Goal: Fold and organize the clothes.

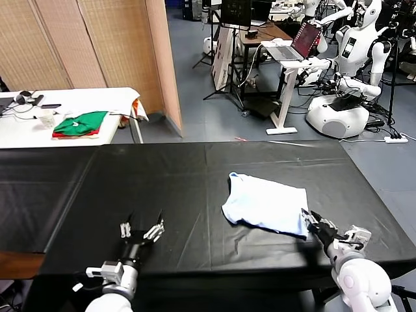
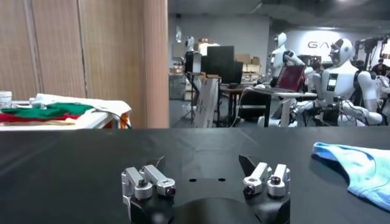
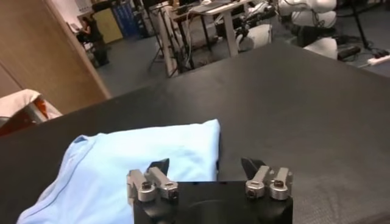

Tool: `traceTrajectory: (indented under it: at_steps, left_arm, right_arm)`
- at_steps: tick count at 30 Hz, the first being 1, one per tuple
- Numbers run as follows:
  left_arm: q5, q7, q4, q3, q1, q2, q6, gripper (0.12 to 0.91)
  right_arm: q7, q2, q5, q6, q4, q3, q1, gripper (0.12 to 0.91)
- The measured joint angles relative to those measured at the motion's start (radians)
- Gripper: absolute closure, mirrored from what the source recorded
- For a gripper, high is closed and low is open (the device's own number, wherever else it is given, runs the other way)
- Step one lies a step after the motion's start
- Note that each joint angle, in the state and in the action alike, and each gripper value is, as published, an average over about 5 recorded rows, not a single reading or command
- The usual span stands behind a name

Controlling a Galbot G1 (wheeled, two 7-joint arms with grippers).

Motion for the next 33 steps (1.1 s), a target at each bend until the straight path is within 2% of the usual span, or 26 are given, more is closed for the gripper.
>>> traceTrajectory:
  at_steps: [3, 5, 12, 21, 24, 27, 31, 33]
  left_arm:
    - [0.002, 0.0, -0.001, -0.002, 0.004, -0.001, -0.002, 0.123]
    - [0.002, 0.0, -0.002, -0.004, 0.006, -0.001, -0.003, 0.123]
    - [0.003, -0.002, -0.002, -0.006, 0.007, -0.003, -0.004, 0.123]
    - [0.005, -0.004, 0.001, -0.002, 0.006, -0.011, -0.009, 0.123]
    - [-0.009, -0.015, -0.006, -0.002, 0.003, -0.008, -0.01, 0.123]
    - [-0.03, -0.012, -0.017, 0.0, 0.001, 0.003, -0.016, 0.123]
    - [-0.04, 0.006, -0.023, 0.012, -0.003, 0.026, -0.059, 0.123]
    - [-0.05, 0.013, -0.026, 0.016, -0.001, 0.037, -0.065, 0.123]
  right_arm:
    - [-0.006, 0.005, 0.001, -0.001, -0.023, -0.011, 0.012, 0.772]
    - [-0.013, 0.008, 0.002, -0.001, -0.038, -0.016, 0.017, 0.819]
    - [-0.036, 0.0, -0.017, 0.02, -0.085, -0.03, 0.042, 0.878]
    - [-0.067, -0.052, -0.045, 0.032, -0.163, -0.06, 0.127, 0.877]
    - [-0.079, -0.059, -0.072, 0.028, -0.145, -0.056, 0.123, 0.78]
    - [-0.087, -0.06, -0.101, 0.034, -0.099, -0.044, 0.095, 0.603]
    - [-0.089, -0.064, -0.126, 0.043, -0.017, -0.021, 0.035, 0.34]
    - [-0.088, -0.066, -0.149, 0.052, 0.023, -0.013, 0.0, 0.237]
